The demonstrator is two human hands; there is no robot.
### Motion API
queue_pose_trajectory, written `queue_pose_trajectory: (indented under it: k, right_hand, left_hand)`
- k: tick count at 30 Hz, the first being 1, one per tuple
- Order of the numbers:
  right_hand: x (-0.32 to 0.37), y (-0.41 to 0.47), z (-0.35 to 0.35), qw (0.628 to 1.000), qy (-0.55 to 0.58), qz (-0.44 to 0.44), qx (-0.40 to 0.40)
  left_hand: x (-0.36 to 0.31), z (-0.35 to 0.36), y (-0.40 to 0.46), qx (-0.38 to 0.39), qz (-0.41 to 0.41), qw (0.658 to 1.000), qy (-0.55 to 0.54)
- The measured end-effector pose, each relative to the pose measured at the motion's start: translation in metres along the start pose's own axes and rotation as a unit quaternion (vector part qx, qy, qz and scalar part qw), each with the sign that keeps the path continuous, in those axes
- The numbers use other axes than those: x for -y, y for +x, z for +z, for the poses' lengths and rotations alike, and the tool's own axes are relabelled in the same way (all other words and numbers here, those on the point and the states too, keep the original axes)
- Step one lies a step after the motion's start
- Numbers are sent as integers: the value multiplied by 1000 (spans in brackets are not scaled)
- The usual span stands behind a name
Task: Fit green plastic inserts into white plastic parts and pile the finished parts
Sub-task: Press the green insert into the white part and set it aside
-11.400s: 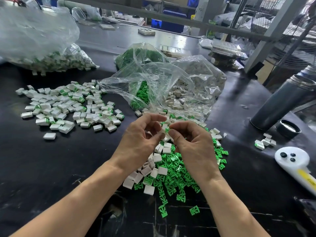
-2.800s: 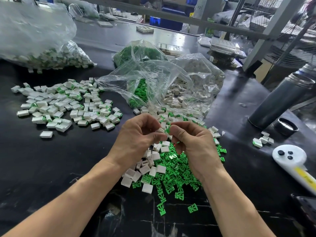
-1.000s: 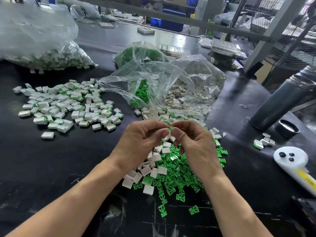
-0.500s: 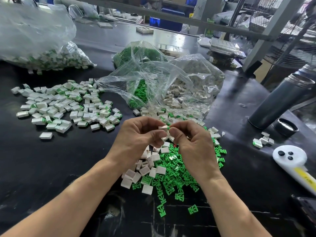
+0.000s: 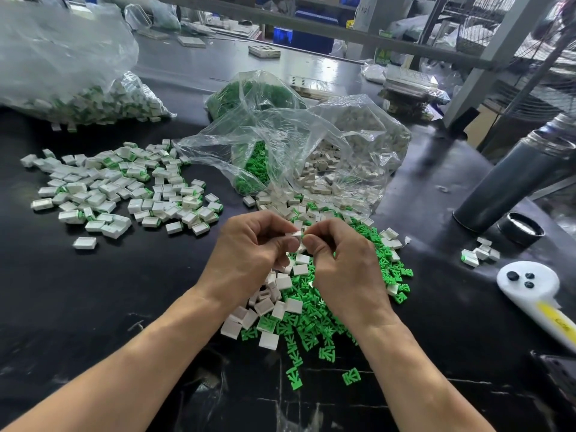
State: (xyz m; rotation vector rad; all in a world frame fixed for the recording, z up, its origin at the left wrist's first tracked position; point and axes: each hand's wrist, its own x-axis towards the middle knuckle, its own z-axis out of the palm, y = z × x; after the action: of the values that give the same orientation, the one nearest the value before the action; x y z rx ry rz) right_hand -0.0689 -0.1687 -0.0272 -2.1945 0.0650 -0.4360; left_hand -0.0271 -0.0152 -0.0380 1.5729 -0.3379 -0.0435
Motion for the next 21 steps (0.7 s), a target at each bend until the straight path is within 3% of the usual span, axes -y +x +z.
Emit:
queue_pose_trajectory:
  k: [16, 21]
  right_hand:
    - [6, -2, -1, 993, -95, -64, 25]
    - [2, -1, 0, 999, 23, -5, 25]
  left_hand:
    - [-5, -5, 0, 32, 6, 997, 69]
    - [-1, -8, 3, 25, -14, 999, 26]
